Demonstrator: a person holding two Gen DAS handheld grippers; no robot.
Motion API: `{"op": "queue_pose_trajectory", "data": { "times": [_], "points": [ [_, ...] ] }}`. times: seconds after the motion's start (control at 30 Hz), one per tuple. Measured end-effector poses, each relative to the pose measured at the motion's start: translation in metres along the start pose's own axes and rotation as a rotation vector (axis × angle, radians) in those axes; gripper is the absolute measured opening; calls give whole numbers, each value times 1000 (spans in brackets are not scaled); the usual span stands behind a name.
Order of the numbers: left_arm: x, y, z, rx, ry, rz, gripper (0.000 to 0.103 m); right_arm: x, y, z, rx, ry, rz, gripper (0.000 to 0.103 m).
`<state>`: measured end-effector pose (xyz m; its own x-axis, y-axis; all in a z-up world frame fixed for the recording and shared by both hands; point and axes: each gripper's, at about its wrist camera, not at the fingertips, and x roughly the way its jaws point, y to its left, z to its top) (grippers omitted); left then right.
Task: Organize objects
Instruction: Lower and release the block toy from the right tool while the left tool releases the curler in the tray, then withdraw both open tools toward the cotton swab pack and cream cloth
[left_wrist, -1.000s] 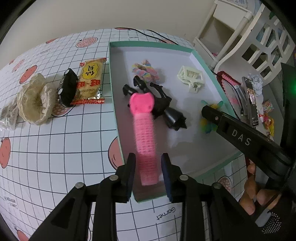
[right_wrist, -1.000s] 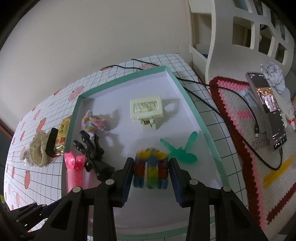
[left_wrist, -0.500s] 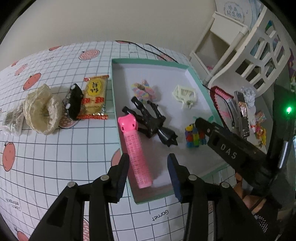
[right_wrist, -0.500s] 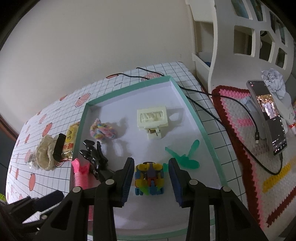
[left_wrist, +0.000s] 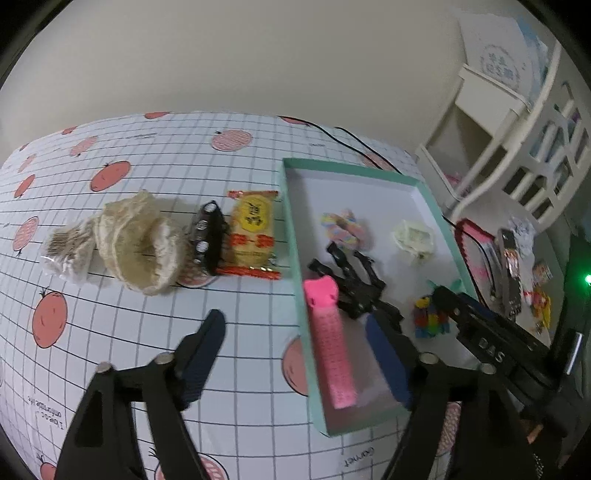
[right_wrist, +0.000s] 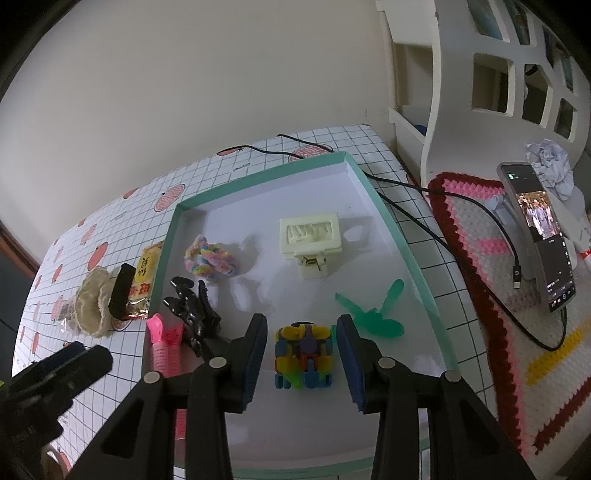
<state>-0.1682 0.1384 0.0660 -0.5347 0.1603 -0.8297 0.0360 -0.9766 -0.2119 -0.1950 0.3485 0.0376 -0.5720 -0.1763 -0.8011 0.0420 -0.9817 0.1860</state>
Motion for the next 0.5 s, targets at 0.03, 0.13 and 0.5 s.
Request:
{"op": "queue_pose_trajectory", "data": {
  "times": [0.03,0.13,0.5],
  "points": [
    [-1,3,-1,-4,-7,7,88,0,0,0,0,1,0,49],
    [1,8,0,-16,-21,29,93,1,0,-1,3,0,0,55],
    [0,24,0,-61,-66,76,103,1,0,-2,0,-7,8,77]
  ]
}}
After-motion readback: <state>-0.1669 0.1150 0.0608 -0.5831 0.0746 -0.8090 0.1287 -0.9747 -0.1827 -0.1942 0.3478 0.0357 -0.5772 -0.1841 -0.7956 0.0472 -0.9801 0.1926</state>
